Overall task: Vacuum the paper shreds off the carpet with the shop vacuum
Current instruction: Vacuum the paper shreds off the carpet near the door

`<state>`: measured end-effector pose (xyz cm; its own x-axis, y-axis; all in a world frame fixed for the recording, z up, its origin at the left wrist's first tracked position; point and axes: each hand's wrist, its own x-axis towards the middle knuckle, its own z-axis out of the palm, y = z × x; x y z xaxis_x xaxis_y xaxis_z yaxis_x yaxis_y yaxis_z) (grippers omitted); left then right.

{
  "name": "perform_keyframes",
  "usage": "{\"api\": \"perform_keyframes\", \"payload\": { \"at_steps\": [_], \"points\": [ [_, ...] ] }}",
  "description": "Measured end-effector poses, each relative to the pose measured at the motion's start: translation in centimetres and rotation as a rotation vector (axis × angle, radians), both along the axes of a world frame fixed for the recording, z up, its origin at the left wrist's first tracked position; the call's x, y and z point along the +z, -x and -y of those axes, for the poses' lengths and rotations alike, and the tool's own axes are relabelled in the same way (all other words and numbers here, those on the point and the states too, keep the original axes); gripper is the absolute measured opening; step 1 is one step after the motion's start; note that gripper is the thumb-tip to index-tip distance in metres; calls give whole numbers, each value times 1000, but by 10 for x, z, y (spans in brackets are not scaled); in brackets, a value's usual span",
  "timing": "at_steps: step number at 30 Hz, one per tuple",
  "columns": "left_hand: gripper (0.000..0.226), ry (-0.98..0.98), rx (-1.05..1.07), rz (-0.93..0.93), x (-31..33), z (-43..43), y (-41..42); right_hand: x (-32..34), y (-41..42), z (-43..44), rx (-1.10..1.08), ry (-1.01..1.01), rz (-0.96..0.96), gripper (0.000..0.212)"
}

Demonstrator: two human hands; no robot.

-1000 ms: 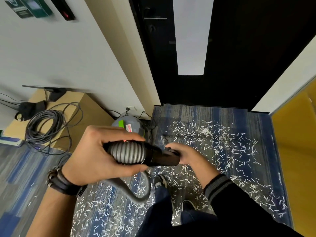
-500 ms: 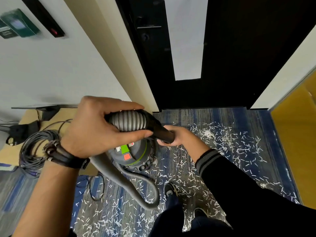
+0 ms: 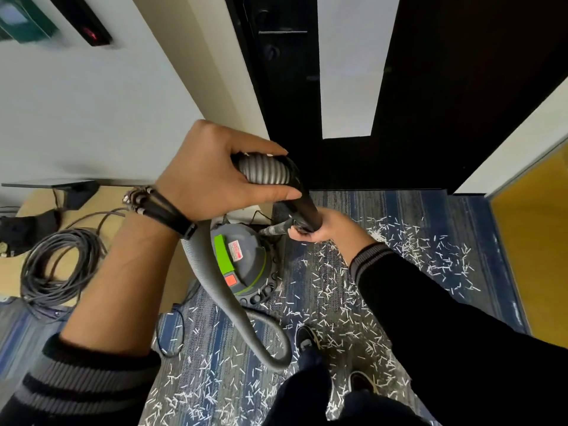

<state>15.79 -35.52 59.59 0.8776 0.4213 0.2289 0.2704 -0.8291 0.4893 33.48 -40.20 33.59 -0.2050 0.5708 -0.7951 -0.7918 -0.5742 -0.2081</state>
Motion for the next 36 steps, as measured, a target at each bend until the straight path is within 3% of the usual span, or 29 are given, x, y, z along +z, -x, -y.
{"api": "perform_keyframes", "payload": {
  "at_steps": [10,17,22,26,28,33,36],
  "points": [
    [59,-68,-52,67,30,39,-9,26,-27,49,35,-34,45,8],
    [59,-6,-40,38,20,89,4,21,-15,106,61,-7,79,16],
    [57,92,-43,12,-3,135,42,10,16,162,165,-73,293,17],
    [62,96,-30,13,-5,153,61,-4,27,166,237,-81,384,45],
    [67,99,4,-30,-8,157,72,-18,28,161,198,-50,408,47],
    [57,154,29,-165,-35,170,87,-28,40,176,196,13,305,8],
    [51,155,35,-85,-35,174,88,-26,42,175,178,41,324,11]
  ]
}}
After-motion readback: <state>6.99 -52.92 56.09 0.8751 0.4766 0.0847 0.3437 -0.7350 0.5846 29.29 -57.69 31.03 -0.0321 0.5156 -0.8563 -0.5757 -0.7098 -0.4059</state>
